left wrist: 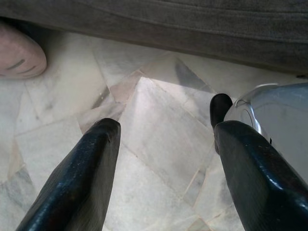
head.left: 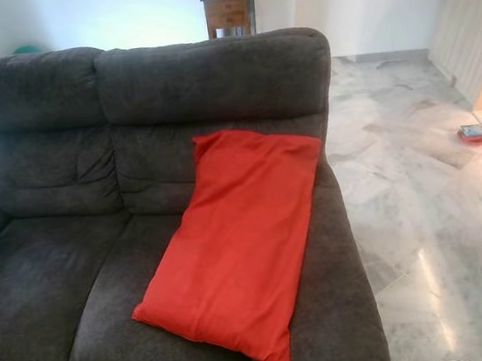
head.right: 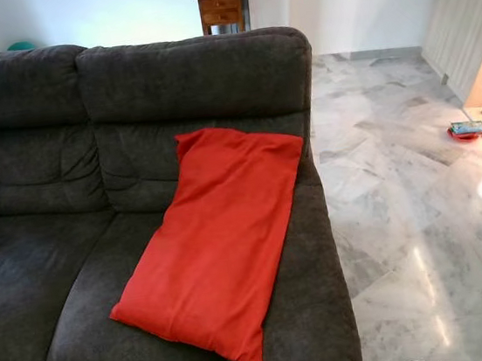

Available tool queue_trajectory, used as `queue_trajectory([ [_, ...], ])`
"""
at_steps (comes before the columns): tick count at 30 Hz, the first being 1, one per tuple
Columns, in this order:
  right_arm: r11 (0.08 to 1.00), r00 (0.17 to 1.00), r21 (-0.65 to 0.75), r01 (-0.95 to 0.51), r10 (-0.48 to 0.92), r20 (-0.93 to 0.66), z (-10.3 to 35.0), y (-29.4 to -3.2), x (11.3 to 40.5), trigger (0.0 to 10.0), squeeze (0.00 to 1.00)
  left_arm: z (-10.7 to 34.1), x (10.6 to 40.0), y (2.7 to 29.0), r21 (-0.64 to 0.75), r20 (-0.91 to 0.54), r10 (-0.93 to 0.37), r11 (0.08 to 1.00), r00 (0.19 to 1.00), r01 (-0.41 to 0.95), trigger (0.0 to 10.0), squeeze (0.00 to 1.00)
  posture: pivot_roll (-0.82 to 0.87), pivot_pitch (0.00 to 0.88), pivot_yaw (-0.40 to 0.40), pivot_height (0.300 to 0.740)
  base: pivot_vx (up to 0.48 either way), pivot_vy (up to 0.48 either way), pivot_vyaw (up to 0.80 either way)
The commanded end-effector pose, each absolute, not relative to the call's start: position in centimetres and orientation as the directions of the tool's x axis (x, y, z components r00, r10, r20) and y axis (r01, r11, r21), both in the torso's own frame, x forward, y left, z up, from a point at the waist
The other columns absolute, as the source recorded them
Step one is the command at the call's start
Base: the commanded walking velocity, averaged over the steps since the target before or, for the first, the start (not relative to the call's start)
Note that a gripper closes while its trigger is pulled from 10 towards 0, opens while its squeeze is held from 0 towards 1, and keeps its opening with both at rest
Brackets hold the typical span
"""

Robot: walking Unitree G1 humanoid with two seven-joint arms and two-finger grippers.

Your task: Move the pillow to the sofa from floor

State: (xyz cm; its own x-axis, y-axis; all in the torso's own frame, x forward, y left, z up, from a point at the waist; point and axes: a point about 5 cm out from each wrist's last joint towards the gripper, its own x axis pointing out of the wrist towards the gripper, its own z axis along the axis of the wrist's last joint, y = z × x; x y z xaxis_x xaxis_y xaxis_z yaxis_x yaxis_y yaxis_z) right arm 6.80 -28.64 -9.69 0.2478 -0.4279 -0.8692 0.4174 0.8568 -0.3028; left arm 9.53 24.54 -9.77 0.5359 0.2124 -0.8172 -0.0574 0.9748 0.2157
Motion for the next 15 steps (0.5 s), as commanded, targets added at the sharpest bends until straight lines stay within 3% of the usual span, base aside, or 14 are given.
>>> queue_trajectory([
  [1,0.862,0.263,-0.300,0.408,-0.426,-0.866,-9.56,-28.78,7.19,10.0,0.00,-9.88,9.13,24.75,0.211,-0.829,0.215,0.975,0.517,-0.066,10.0,0.00,0.02,0.000,0.022,0.740,0.000,0.000,0.00],
  [11,0.874,0.285,-0.288,0.392,-0.413,-0.865,-9.60,-28.29,7.84,10.0,0.00,-10.18,8.66,24.25,0.196,-0.843,0.206,0.978,0.496,-0.072,10.0,0.00,0.02,0.000,0.020,0.740,0.000,0.000,0.00],
  [15,0.876,0.291,-0.287,0.387,-0.412,-0.864,-9.59,-28.19,8.05,10.0,0.00,-10.21,8.63,24.21,0.195,-0.846,0.203,0.978,0.493,-0.069,10.0,0.00,0.02,0.000,0.019,0.740,0.000,0.315,0.00],
])
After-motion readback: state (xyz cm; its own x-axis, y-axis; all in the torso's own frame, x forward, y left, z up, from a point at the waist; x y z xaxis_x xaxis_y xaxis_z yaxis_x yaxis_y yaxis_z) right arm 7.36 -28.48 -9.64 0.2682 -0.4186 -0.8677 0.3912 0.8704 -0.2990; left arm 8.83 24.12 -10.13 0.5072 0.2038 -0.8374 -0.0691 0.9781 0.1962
